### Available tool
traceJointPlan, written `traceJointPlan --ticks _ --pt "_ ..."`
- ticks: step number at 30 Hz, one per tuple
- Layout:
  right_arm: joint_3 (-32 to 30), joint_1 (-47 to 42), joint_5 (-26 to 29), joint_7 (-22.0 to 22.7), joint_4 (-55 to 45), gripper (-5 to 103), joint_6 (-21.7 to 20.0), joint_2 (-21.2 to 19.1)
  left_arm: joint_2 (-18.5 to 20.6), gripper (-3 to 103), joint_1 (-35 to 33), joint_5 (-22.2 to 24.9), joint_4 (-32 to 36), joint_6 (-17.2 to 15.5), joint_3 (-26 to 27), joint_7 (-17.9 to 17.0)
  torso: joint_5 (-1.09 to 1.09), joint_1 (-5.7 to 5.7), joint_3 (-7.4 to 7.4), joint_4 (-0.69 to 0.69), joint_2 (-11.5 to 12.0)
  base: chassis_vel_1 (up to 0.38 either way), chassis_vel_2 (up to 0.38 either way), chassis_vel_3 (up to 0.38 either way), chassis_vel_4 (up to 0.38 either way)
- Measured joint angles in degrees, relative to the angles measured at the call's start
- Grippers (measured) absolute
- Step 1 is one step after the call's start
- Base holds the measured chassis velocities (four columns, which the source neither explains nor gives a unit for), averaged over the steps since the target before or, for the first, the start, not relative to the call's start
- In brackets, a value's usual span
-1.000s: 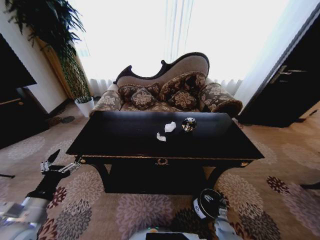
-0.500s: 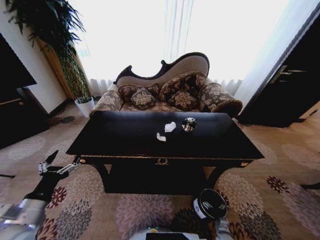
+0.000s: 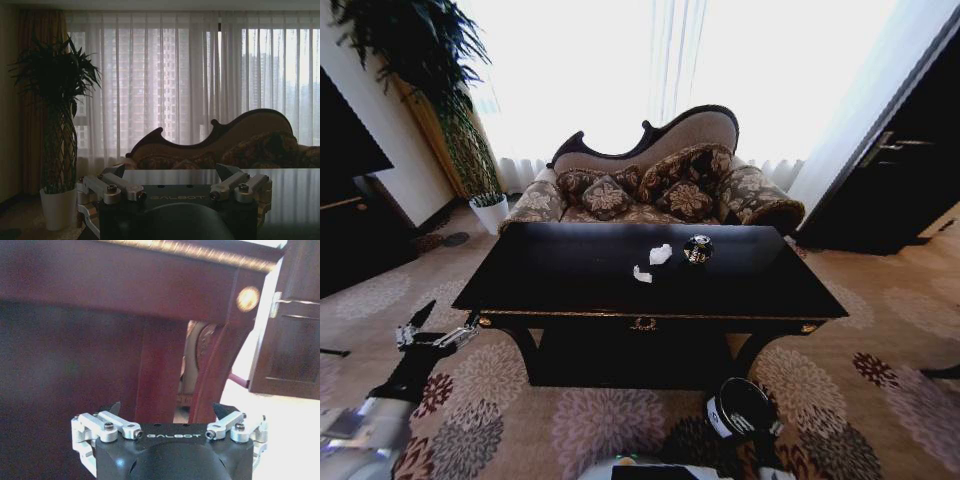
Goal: Move to the front of the table and place the trash on the table into the trash bin.
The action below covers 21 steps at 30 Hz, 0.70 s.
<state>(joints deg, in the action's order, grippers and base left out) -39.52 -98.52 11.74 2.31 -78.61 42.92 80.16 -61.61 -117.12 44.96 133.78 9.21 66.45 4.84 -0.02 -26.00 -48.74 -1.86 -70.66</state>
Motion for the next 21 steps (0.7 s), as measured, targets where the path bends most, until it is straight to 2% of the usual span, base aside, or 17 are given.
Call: traceJointPlan --ticks 7,14,18,21 --pt "-1.58 -8.89 2.21 0.43 -12.99 100 -0.01 2.29 0.02 100 0.00 -0.03 -0.01 -0.04 -0.01 0.00 0.01 0.00 0.00 -0.01 0.00 0.000 0.000 0.000 0.000" --pt "-3.16 -13.85 2.38 0.87 -22.89 100 0.59 3.80 0.03 100 0.00 -0.04 -0.01 -0.06 -0.02 0.00 0.01 0.00 0.00 0.00 0.00 0.000 0.000 0.000 0.000" --pt "-4.70 -16.05 4.35 1.41 -28.96 100 -0.82 3.82 0.03 100 0.00 -0.04 -0.01 -0.07 -0.01 0.00 0.01 0.00 -0.01 0.00 0.00 0.000 0.000 0.000 0.000" --pt "-6.51 -17.05 6.73 1.61 -34.90 100 -3.41 3.48 0.03 100 0.00 -0.04 -0.01 -0.07 -0.02 0.00 0.01 0.00 0.00 0.00 0.00 0.000 0.000 0.000 0.000"
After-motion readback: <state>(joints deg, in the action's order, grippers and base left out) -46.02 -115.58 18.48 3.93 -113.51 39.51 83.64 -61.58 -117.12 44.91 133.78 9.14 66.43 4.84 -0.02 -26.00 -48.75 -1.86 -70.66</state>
